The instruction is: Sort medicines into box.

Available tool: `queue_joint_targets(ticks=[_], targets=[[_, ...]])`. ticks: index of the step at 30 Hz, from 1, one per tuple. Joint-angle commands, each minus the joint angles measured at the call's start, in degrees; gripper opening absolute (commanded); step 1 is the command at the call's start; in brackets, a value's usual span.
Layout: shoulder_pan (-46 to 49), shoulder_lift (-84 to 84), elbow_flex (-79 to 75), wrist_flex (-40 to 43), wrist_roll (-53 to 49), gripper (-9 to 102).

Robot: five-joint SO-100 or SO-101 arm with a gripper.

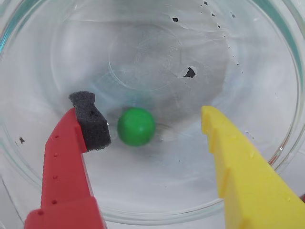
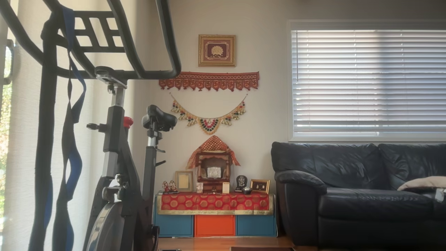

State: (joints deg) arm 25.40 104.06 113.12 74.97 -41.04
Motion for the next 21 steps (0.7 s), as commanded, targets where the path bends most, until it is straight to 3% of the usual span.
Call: queue_joint_targets(ticks=[1,21], targets=[[-1.9,2.9,-1.1,1.7,1.7,36],[-4.5,-1.3,-2.2,0.9,6.9,32]])
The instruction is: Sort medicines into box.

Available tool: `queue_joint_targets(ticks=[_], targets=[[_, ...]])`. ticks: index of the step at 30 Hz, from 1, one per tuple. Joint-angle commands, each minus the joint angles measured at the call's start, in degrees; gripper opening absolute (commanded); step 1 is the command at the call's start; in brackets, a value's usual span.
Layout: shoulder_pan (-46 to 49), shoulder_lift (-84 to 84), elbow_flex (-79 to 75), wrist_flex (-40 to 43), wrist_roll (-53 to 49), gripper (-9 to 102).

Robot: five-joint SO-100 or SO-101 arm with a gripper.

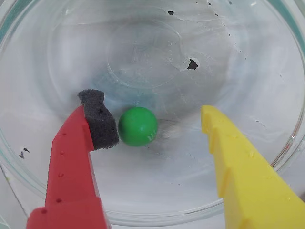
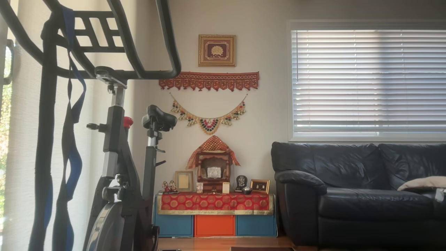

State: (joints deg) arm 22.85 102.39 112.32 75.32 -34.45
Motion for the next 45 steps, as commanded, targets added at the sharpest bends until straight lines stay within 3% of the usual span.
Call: queue_joint_targets(ticks=[1,27,45], targets=[[-1.9,0.3,-1.4,0.5,0.3,32],[-2.1,2.2,0.9,-0.2,-0.3,25],[-2.5,0.6,-0.4,0.4,-0.2,11]])
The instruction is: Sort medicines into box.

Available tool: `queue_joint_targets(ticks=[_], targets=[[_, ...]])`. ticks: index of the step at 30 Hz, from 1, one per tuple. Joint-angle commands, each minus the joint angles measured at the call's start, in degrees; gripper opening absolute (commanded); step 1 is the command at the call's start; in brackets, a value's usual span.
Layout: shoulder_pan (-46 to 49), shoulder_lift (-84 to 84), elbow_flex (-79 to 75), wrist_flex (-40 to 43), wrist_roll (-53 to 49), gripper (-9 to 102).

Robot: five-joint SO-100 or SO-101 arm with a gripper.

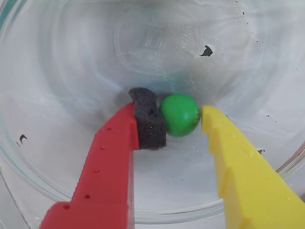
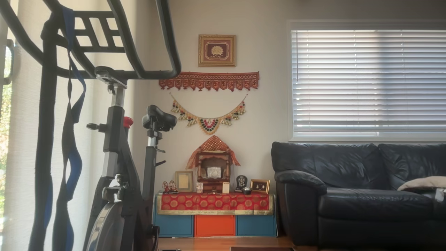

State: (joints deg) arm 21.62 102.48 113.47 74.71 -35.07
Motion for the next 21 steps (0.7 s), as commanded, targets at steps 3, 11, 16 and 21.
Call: queue_joint_targets(ticks=[3,11,16,21], targets=[[-1.2,0.5,-1.7,1.0,0.7,9],[-1.0,0.4,-1.8,1.1,0.5,6],[0.1,2.8,-0.3,-1.6,0.9,1],[2.3,5.3,-0.5,-3.6,1.5,1]])
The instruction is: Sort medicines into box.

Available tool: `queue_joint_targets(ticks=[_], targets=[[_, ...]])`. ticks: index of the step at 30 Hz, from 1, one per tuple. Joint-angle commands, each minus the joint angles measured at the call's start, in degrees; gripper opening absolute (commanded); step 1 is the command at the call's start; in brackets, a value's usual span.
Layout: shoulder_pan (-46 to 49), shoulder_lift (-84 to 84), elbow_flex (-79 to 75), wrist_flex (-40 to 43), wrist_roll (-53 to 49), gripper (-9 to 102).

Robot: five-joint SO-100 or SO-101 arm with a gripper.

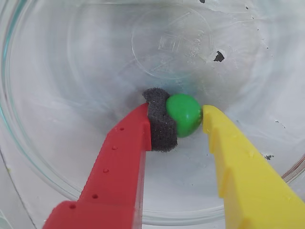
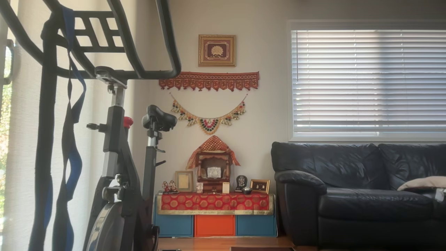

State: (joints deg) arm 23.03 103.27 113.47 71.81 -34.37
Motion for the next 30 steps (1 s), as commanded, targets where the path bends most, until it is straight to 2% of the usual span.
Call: queue_joint_targets(ticks=[1,6,21,30], targets=[[1.3,4.7,-0.9,-1.1,1.0,1],[3.2,3.3,-5.6,1.3,-2.5,1],[7.6,-1.1,-25.6,11.9,-3.3,1],[3.5,-5.5,-44.5,23.0,5.4,1]])
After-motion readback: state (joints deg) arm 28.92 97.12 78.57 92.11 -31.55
